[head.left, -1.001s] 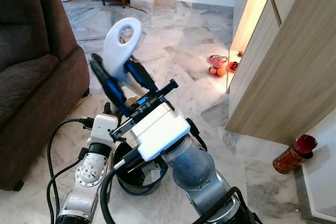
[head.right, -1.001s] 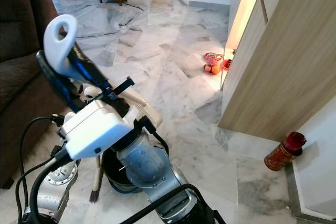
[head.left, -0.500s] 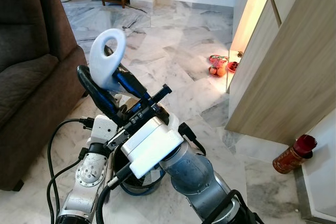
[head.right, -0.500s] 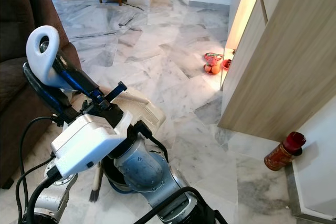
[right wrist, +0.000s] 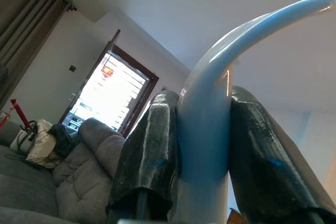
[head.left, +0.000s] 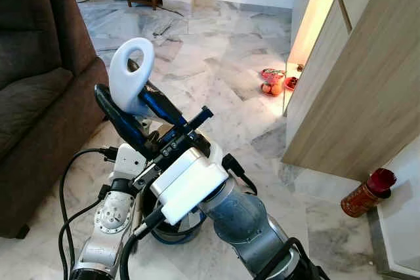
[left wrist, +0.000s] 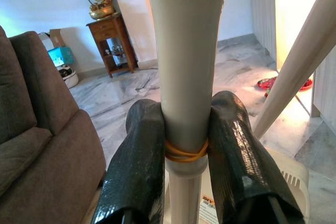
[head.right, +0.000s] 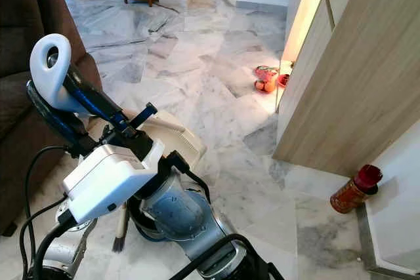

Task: Sweep floor

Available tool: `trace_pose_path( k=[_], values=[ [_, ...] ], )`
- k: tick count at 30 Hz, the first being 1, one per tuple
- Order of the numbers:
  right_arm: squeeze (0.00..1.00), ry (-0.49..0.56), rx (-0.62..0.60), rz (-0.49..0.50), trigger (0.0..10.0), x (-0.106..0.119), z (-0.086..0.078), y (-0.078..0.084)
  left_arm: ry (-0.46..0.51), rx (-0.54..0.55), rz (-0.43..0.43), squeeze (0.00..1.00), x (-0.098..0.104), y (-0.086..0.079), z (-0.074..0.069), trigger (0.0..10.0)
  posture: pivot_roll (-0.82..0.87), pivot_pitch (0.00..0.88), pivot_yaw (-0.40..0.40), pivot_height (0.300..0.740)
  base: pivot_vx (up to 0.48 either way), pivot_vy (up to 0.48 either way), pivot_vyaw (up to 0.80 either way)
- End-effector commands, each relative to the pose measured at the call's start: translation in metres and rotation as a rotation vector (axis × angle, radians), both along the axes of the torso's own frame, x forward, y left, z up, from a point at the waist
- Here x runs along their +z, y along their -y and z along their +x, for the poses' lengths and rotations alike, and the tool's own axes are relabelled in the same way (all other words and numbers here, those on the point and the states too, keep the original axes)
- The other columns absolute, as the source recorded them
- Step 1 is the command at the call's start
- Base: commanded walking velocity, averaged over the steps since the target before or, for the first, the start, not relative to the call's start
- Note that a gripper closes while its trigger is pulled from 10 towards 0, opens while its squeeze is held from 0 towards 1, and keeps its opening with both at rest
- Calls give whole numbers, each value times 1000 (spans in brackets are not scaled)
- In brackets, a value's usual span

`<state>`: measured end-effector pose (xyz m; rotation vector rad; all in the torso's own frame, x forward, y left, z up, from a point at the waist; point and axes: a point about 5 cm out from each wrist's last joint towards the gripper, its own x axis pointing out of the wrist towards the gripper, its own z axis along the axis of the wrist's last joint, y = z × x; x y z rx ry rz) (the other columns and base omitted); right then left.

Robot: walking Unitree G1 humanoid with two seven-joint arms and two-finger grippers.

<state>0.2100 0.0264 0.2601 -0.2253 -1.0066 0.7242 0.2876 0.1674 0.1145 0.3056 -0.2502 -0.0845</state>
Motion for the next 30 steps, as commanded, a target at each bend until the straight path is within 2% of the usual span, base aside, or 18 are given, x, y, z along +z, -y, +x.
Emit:
trace_pose_path(
  k=[1,2,6,10,11,18,19,20,21,23,25,29,30],
  values=[
    [0,57,-21,33,10000,11,-2,3,38,-10,15,0,6,2,0,10000,64,95,-42,740,0,0,0],
    [0,57,-21,33,10000,11,-2,3,38,-10,15,0,6,2,0,10000,64,95,-42,740,0,0,0],
    [0,43,-156,80,10000,21,21,21,38,-10,14,0,6,2,0,10000,58,95,-40,740,0,0,0],
    [0,42,-258,108,10000,26,36,37,38,-11,13,0,5,2,0,10000,58,95,-40,740,0,0,0],
    [0,39,-311,119,10000,27,45,48,38,-12,13,0,5,2,0,10000,56,94,-40,740,0,0,0],
    [0,25,-533,94,10000,21,73,89,40,-11,12,0,6,3,0,10000,56,95,-40,740,0,0,0],
    [0,19,-572,84,10000,19,77,95,39,-12,12,0,6,3,0,10000,56,95,-40,740,0,0,0],
    [0,-4,-629,83,10000,14,84,109,38,-13,11,0,6,3,0,10000,56,95,-40,740,0,0,0],
    [0,-4,-629,83,10000,14,84,109,38,-13,11,0,6,3,0,10000,56,95,-40,740,0,0,0],
    [0,-66,-702,109,10000,2,93,133,34,-16,11,0,5,3,0,10000,51,96,-38,740,0,0,0],
    [0,-102,-734,114,10000,-5,98,142,33,-19,11,0,5,3,0,10000,51,96,-38,740,0,0,0],
    [0,-183,-845,65,10000,-32,109,164,31,-21,11,0,5,3,-1,10000,55,93,-38,740,0,0,0],
    [0,-252,-895,55,10000,-48,114,178,30,-23,11,0,6,2,-1,10000,56,94,-39,740,0,0,0]
  ],
)
